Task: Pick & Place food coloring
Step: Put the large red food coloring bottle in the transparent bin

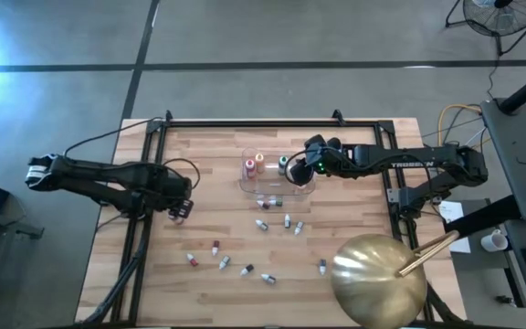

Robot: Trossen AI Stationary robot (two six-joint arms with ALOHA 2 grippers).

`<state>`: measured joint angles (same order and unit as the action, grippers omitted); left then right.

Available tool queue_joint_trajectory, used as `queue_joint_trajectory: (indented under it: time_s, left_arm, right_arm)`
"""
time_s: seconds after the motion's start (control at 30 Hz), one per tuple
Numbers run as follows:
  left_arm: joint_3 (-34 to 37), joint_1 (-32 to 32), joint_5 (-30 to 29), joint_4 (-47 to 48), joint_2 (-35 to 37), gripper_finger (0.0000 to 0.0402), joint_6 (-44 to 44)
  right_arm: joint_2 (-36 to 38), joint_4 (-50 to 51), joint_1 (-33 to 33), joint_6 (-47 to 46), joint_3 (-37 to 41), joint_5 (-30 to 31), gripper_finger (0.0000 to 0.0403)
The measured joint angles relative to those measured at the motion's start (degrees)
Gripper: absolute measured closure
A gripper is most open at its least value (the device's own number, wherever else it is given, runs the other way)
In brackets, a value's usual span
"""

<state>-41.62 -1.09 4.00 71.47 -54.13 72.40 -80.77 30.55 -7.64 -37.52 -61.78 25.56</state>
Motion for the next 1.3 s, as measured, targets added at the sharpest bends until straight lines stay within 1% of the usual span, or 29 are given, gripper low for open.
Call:
queue_joint_trajectory:
  time_s: [0.1, 0.3, 0.67, 0.83, 1.07, 1.17, 1.3]
  left_arm:
    - [0.24, -0.17, 0.22, -0.05, 0.00, 0.0229, -0.13]
    - [0.43, -0.21, 2.54, -1.29, 0.00, 0.0229, -0.31]
    - [0.71, -0.25, 2.71, -1.67, 0.00, 0.0231, -0.80]
    - [0.71, -0.25, 3.83, -1.54, 0.00, 0.0253, -1.79]
    - [0.71, -0.28, 2.96, -1.45, 0.00, 0.0298, -1.71]
    - [0.71, -0.28, 2.59, -1.44, 0.00, 0.0306, -1.73]
    - [0.24, -0.28, 1.30, -1.62, -0.03, 0.0306, -1.94]
  right_arm:
    - [0.00, 0.00, 0.00, 0.00, 0.00, 0.00, 0.0211]
    - [0.00, -0.02, 0.00, 0.00, 0.00, 0.00, 0.0211]
    - [0.00, -1.60, 0.00, -0.01, 0.00, 0.02, 0.0211]
    - [0.00, -1.75, 0.00, -0.02, 0.00, 0.01, 0.0211]
    - [0.00, -2.10, 0.00, -0.02, 0.00, 0.00, 0.0211]
    - [0.00, -2.12, 0.00, -0.02, 0.00, 0.00, 0.0211]
    - [0.00, -2.24, 0.00, -0.01, 0.00, 0.00, 0.0211]
